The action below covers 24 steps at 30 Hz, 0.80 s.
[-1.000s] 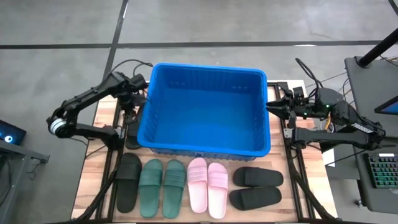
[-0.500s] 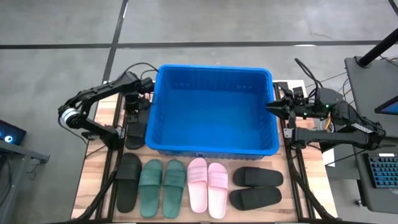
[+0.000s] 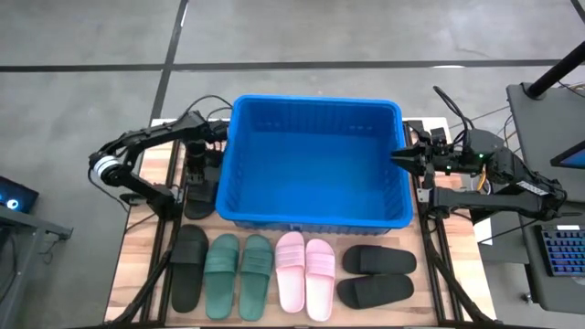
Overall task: Pick and place slides into bin
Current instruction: Put the black slipper into the blue bin
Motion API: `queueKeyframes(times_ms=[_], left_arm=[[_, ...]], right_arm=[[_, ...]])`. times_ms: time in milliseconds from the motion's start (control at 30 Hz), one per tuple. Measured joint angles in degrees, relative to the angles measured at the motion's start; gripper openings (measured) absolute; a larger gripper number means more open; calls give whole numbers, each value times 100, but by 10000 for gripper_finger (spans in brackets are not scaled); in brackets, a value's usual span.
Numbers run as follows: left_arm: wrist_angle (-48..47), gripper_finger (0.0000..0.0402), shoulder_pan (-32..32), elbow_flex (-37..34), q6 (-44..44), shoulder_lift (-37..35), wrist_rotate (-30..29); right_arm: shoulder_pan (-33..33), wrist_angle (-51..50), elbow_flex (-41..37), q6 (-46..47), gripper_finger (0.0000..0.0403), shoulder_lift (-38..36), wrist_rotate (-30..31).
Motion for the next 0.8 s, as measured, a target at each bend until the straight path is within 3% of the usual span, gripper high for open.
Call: queueKeyframes(times_ms=[667, 800], left_arm=[[149, 147, -1, -18, 240, 973, 261], [117, 125, -3, -18, 248, 990, 343]], right_arm=[[-1, 0, 0, 0, 139, 0, 1], [-2, 0, 0, -2, 139, 0, 3]])
